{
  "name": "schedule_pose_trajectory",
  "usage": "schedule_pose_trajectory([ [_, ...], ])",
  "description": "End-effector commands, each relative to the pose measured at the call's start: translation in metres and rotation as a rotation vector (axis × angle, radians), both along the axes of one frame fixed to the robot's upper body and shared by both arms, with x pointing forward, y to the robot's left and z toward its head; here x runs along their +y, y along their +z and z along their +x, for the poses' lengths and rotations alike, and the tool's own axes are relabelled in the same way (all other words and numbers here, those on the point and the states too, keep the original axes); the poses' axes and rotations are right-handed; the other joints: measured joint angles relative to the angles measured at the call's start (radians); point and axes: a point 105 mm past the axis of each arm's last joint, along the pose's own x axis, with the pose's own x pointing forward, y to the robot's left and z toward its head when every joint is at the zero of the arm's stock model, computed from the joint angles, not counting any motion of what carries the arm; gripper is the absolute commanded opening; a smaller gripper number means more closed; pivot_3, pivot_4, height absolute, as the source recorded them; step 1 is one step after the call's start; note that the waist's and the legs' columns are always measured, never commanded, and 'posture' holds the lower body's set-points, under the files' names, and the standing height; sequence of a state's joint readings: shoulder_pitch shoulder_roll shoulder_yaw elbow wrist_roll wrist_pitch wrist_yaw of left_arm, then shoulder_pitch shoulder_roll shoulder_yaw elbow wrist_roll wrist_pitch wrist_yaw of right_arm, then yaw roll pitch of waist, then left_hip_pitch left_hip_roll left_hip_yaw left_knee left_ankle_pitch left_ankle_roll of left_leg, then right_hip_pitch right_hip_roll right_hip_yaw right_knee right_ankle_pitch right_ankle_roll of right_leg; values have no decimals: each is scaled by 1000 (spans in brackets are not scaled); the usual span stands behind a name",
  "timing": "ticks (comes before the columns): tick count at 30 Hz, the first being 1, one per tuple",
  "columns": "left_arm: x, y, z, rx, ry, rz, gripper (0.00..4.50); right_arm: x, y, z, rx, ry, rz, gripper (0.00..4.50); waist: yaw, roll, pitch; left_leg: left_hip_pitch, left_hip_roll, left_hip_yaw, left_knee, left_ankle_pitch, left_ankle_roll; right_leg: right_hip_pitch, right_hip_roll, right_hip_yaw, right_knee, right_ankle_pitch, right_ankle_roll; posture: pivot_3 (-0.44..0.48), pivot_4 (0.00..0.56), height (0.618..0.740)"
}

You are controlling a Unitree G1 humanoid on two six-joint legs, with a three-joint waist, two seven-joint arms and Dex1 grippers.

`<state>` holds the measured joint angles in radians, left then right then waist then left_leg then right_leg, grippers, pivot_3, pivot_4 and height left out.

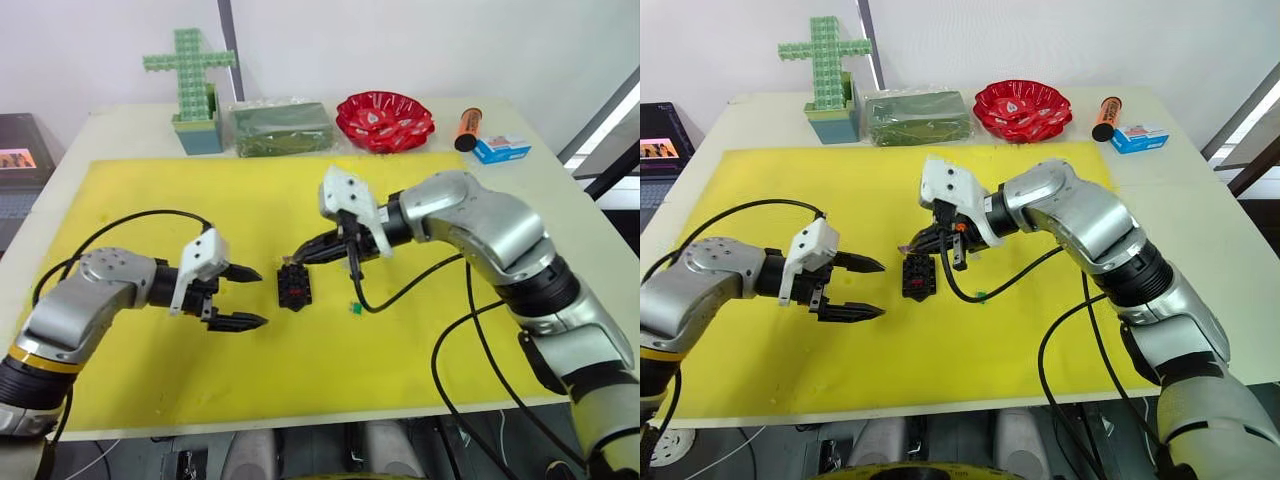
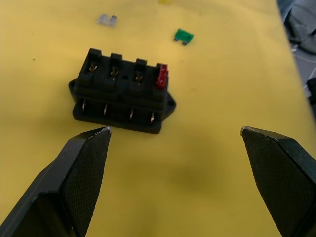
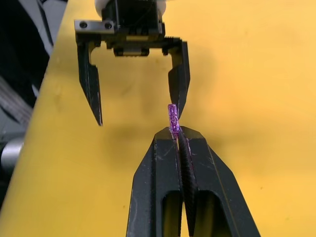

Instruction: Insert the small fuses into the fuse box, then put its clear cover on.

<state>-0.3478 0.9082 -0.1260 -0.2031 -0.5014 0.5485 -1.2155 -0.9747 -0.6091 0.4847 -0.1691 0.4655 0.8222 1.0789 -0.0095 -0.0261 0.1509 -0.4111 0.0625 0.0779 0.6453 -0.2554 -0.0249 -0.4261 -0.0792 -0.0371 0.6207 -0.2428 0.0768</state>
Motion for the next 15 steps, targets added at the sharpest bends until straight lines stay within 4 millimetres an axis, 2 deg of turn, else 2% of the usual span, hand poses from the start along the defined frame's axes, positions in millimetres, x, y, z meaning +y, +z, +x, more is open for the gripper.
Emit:
schedule_pose_trajectory([
  [1, 0, 0, 7, -57, 4, 20, 4432, 2, -5, 2, -30, 26, -18, 34, -1, 0, 0, 0, 0, 0, 0, 0, 0, 0, 0, 0, 0, 0, 0, 0, 150, 740],
  [15, -4, -9, 16, -95, 31, 17, 4432, 2, -31, 11, -4, 11, -38, 34, -1, 0, 0, 1, 0, 0, 1, 0, 0, 0, 0, 0, 4, 0, 1, 0, 150, 740],
])
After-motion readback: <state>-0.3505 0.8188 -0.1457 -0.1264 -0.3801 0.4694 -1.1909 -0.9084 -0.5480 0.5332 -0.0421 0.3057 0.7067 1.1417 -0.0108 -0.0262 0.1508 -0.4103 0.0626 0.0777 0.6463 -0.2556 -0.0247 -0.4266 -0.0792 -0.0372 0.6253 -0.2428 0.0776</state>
